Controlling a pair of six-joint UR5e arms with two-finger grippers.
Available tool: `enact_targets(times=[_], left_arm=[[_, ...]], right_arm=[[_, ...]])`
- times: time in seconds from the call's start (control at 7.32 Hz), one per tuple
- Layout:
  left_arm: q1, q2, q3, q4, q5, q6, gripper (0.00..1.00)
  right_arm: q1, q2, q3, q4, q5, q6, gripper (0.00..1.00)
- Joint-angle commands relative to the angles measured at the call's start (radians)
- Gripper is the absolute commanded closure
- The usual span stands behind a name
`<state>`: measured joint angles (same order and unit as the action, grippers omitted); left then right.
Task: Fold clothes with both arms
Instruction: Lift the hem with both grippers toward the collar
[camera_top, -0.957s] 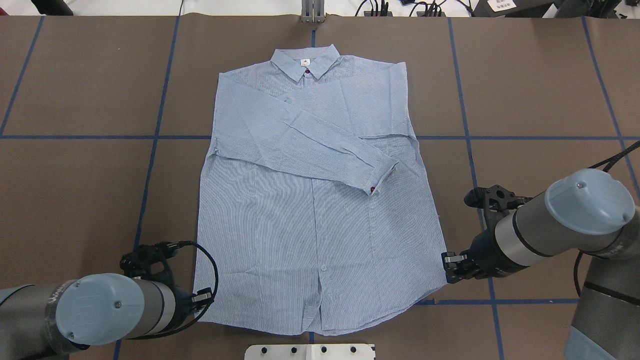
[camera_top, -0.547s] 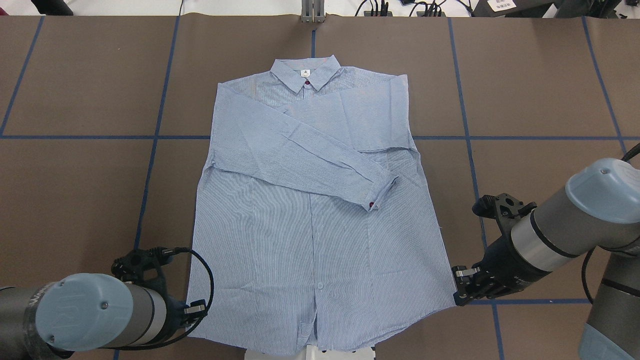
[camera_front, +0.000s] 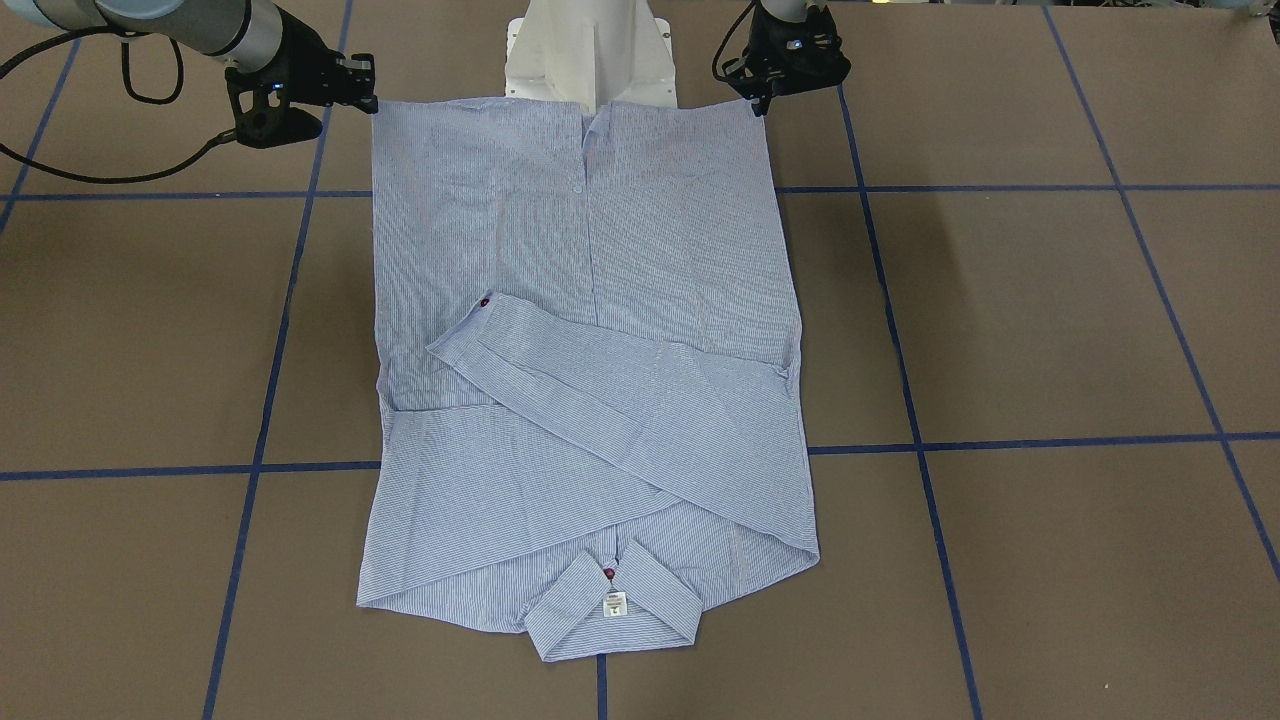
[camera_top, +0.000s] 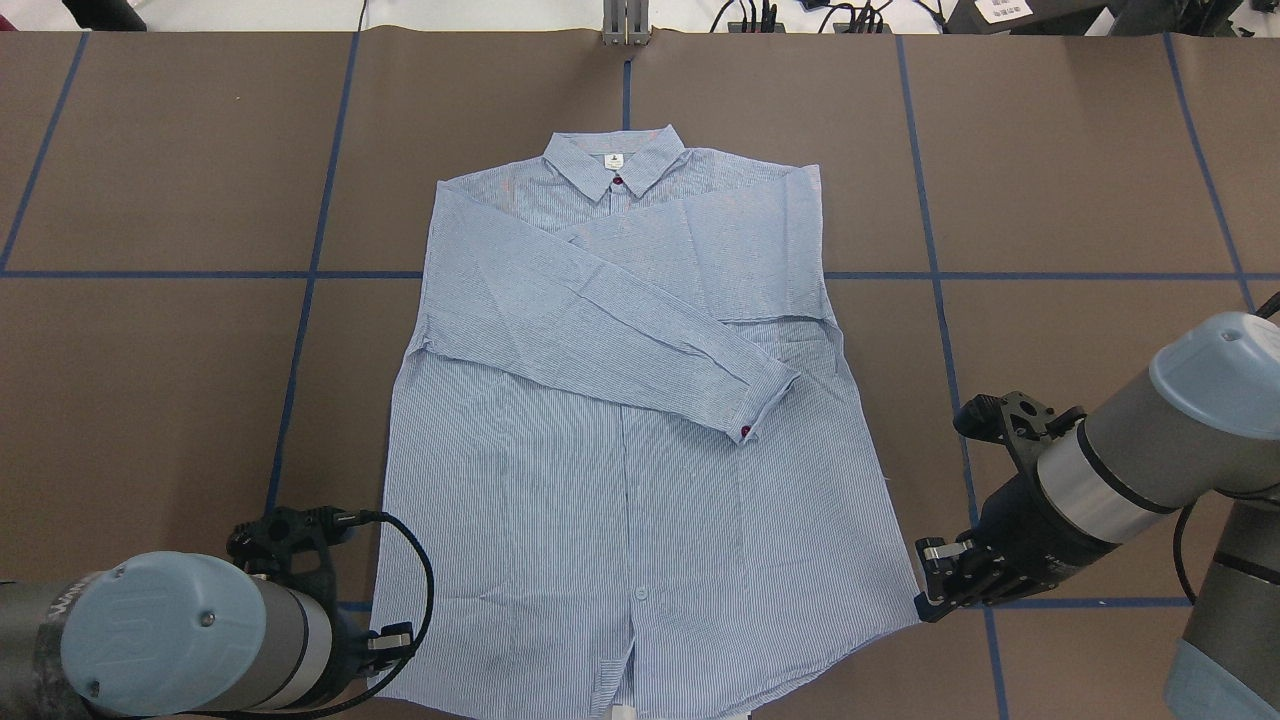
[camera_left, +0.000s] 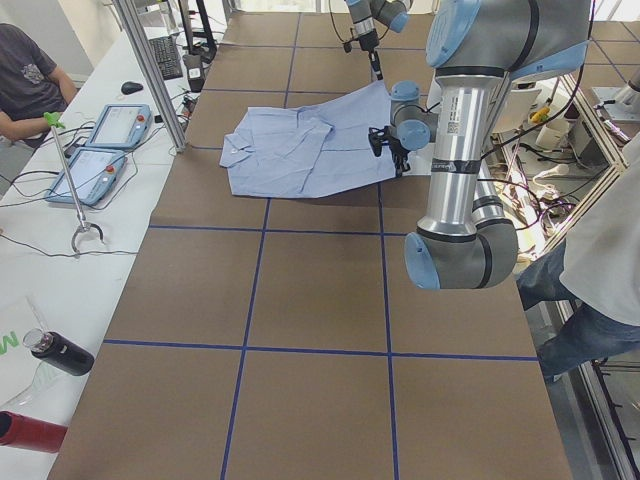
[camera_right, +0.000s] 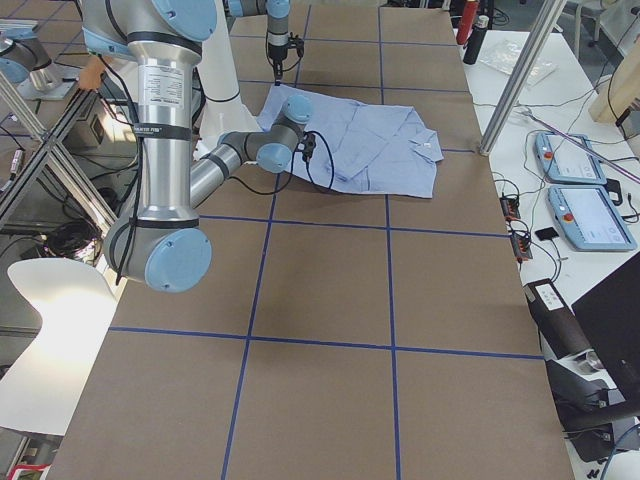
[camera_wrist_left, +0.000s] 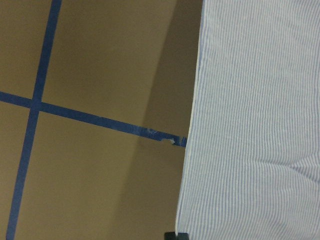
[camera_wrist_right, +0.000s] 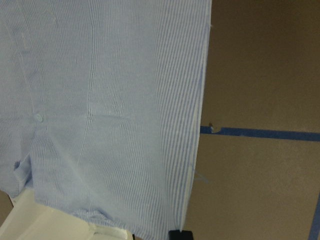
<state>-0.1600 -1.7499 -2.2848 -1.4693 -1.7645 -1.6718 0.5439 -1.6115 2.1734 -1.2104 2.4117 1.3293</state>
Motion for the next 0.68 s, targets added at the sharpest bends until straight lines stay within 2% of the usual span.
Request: enact_targets(times=[0.0,0.27,0.55], left_arm=[[-0.103,-0.060,0.036,-0.006,-0.016,0.069,1.00],[-0.234,-0.088,0.089,-0.009,-0.062,0.147,1.00],[-0.243,-0.082,0.133,-0.012,-0.061,0.161,1.00]], right_arm=[[0.049,0.045,-0.065,0.017,-0.008,-0.007,1.00],[0.077,0.082,-0.125,0.020,-0.016,-0.007,1.00],[0.093,0.087,-0.136,0.020,-0.020,-0.007,1.00]])
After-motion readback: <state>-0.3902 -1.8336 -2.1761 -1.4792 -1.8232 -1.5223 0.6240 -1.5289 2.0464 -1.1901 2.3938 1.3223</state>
